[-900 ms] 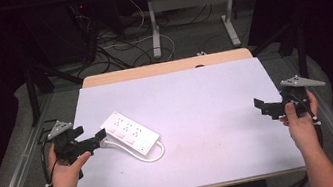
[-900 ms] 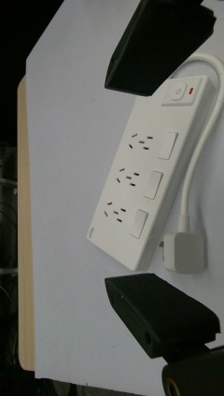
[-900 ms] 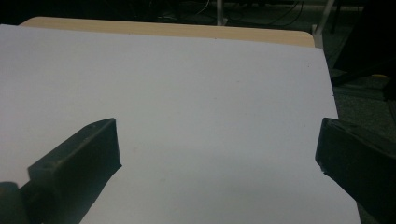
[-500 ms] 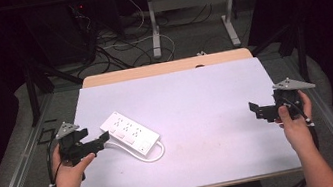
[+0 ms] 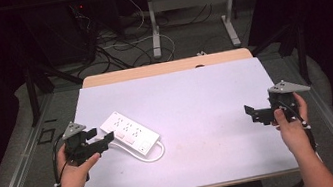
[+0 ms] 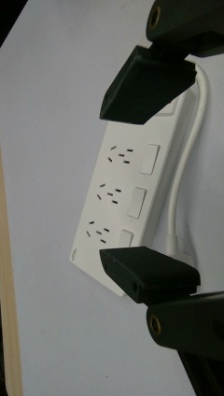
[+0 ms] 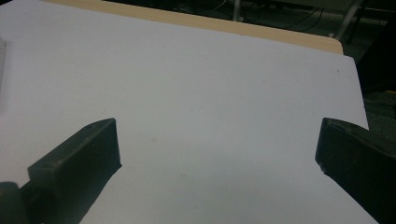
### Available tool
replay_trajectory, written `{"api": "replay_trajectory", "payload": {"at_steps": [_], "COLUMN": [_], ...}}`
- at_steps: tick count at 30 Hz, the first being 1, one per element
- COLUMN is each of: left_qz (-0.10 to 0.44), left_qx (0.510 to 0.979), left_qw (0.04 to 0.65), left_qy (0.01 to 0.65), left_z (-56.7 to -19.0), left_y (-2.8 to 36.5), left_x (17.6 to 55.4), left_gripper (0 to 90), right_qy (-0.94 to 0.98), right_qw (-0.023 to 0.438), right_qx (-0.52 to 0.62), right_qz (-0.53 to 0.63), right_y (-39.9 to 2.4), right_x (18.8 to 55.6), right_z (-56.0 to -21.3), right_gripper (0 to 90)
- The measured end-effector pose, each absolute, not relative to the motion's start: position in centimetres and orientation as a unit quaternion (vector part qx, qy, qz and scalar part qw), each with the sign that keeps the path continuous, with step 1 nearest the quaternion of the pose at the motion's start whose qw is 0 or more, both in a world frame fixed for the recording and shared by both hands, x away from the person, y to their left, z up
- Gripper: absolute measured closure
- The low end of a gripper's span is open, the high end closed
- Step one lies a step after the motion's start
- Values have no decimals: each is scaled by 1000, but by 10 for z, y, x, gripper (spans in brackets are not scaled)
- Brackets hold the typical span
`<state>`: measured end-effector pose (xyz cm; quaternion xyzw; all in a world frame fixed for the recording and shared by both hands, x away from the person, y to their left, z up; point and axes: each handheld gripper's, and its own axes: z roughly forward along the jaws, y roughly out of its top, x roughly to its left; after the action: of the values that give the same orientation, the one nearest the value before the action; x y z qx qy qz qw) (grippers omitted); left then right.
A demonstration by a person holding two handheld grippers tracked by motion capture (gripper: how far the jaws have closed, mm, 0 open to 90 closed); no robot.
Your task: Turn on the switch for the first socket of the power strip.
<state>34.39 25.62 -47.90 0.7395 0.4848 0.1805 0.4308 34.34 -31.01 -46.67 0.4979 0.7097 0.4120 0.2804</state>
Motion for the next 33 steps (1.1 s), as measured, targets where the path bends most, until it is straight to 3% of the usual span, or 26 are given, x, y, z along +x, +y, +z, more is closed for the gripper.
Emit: {"api": "replay_trajectory", "payload": {"at_steps": [33], "left_qz": [163], "left_qx": [730], "left_qw": [410], "left_qy": [522], "left_z": [-477], "left_y": [234], "left_x": [375], "left_gripper": [407], "right_qy": [703], "right_qw": [273], "right_qx": [507], "right_qz": [417], "right_y": [-312], "right_x": [339], "right_z": [-470], "right_gripper": [0]}}
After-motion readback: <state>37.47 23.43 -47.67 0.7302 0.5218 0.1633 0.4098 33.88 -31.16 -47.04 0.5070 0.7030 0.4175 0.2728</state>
